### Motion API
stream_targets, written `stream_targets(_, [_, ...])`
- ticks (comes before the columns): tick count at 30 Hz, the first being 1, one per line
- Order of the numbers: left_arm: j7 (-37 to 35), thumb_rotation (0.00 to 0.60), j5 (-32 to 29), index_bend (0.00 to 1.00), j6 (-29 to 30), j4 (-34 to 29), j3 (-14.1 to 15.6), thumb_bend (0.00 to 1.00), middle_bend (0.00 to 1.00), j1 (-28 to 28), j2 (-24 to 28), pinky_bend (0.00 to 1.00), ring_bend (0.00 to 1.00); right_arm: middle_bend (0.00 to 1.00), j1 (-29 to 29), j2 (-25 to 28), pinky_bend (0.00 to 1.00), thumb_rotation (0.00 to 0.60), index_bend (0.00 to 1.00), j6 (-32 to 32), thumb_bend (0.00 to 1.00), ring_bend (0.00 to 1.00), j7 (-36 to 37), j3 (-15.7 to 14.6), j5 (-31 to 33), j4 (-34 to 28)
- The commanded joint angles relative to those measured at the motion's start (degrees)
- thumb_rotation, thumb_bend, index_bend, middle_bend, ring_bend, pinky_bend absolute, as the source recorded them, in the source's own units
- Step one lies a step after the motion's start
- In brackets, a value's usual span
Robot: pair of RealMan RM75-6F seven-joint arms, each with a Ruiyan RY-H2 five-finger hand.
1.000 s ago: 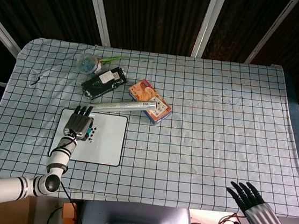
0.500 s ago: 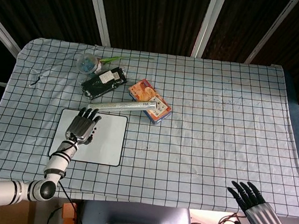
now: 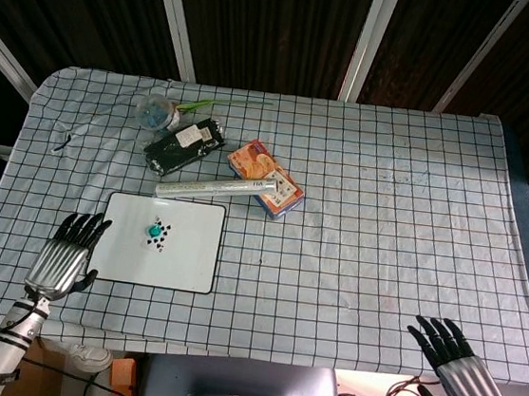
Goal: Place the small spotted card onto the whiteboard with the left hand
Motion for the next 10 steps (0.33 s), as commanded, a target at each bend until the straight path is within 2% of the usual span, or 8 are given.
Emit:
stream_targets(1, [-10.37, 0.6, 7.03, 0.0, 6.21, 6.39, 3.53, 0.33, 0.0, 6.94, 0.6, 0.0, 0.0, 0.0, 0.39, -0.82, 0.0, 0.6, 0.0, -1.88, 0.17, 0.0, -2.03, 0.47, 1.11, -0.86])
stream_targets(5, [-13.1, 0.6, 9.37, 0.0, 7.34, 10.7, 2.29, 0.33, 0.0, 8.45, -0.68, 0.0, 0.0, 0.0, 0.92, -1.65, 0.0, 0.6, 0.0, -4.13, 0.17, 0.0, -4.55, 0.69, 1.9, -1.72])
stream_targets(10, [-14.06, 0.6, 12.3, 0.0, 8.0, 11.86, 1.33, 0.33, 0.0, 9.53, -0.93, 0.0, 0.0, 0.0, 1.18, -2.08, 0.0, 0.6, 0.0, -5.66, 0.17, 0.0, -6.04, 1.1, 3.42, -2.32])
